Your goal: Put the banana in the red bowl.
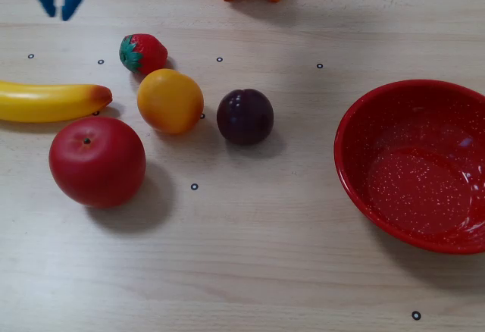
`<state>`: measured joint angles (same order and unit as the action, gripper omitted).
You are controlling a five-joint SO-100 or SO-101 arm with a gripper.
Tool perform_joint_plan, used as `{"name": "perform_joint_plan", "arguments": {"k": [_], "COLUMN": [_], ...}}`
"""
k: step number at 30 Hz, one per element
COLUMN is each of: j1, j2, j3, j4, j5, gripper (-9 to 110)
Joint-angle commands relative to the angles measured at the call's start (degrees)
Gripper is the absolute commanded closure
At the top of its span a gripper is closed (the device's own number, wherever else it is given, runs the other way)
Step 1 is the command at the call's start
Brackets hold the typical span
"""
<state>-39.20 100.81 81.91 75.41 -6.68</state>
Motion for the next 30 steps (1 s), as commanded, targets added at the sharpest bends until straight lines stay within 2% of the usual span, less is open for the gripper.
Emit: {"name": "perform_joint_plan", "arguments": {"k": [1,14,18,22,26,30], "j1": [-3.6,-12.74,-14.59,-15.91,-17.49,-19.07], "j2": [-1.23,-21.36,-25.4,-28.56,-33.22,-37.79], "j3": [-7.91,-30.59,-32.26,-34.98,-40.69,-44.65], "j4": [2.2,15.47,17.05,19.25,23.99,26.46], "j5": [3.6,24.26,28.12,32.61,37.35,43.42], "gripper": [101,101,78,65,56,56]}}
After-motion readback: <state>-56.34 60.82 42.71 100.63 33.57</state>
